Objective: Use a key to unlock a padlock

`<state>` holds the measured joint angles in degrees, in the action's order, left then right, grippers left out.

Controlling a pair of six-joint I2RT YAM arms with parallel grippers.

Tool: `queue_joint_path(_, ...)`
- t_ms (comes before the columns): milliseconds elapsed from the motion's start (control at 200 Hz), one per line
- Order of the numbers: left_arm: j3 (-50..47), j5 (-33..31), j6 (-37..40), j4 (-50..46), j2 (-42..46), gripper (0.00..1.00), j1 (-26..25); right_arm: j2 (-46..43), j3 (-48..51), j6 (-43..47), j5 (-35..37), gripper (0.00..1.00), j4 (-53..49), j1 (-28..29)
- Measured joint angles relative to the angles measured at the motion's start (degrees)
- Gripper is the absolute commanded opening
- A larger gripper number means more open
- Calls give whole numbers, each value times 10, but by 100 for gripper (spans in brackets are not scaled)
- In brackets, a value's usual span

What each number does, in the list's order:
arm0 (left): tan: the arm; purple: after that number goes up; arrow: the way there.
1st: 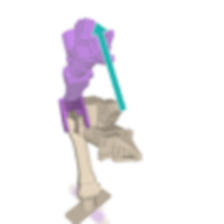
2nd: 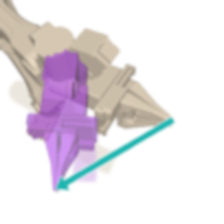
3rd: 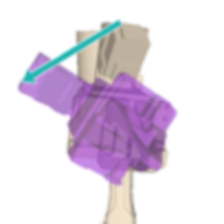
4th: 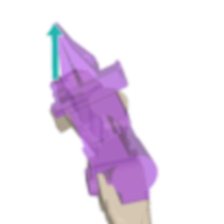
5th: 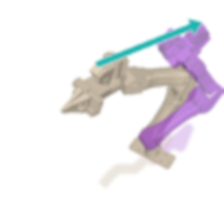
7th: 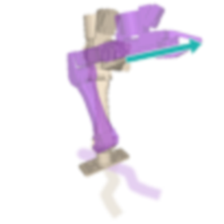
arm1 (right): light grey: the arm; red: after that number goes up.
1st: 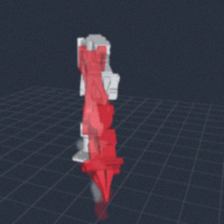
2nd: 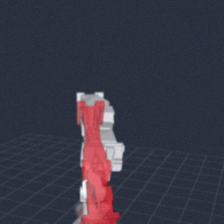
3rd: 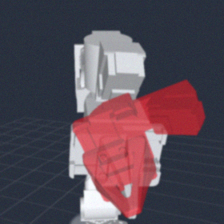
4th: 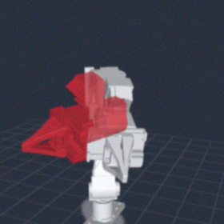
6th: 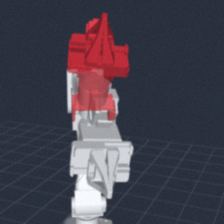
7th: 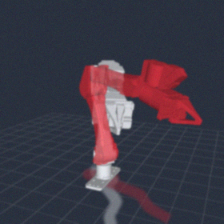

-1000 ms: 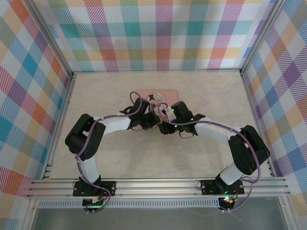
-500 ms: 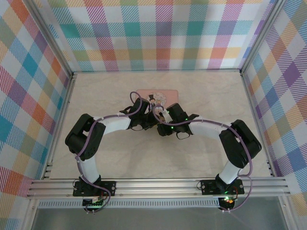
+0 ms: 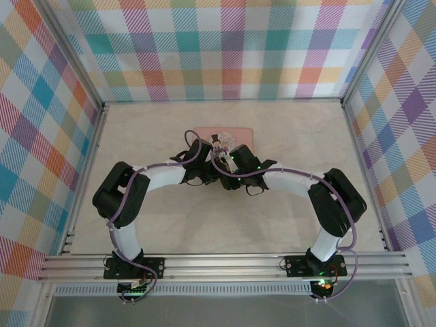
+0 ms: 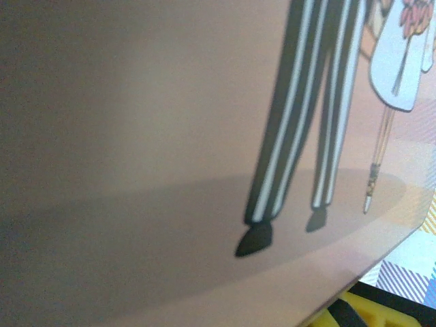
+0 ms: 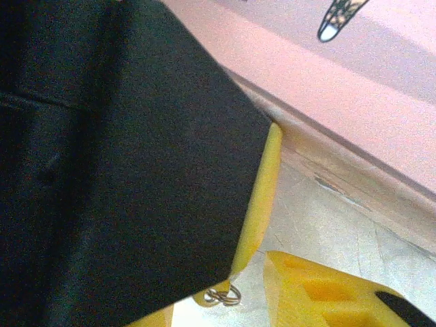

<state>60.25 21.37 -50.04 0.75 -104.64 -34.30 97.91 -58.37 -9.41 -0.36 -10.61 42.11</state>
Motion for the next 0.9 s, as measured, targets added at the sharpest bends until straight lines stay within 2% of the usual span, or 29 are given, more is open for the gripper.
queue_joint_path(60,0,0,0,0,0,0,0,5,-2,0,2,39,-2,2)
queue_joint_path(170,0,0,0,0,0,0,0,8,-3,2,5,33,-3,3)
queue_joint_path(200,0,0,0,0,0,0,0,8,-3,3,5,27,-3,3)
queue_joint_path(260,0,0,2,-1,0,0,1,8,-3,6,8,8,-4,4)
queue_joint_path(310,0,-4,3,-2,0,0,1,8,-4,9,4,0,-6,3)
queue_joint_path(465,0,-4,4,-3,0,0,5,8,-7,13,4,0,-6,4)
queue_joint_path(525,0,-4,4,-3,0,19,5,7,-7,14,3,0,-6,4)
queue_joint_path(620,0,-5,9,-6,0,39,5,8,-7,19,3,0,-6,4)
queue_joint_path(765,-8,-17,5,-17,15,52,6,8,-7,37,1,0,-5,4)
queue_joint_path(900,-38,-34,3,-37,63,54,14,8,-7,61,-4,0,-6,3)
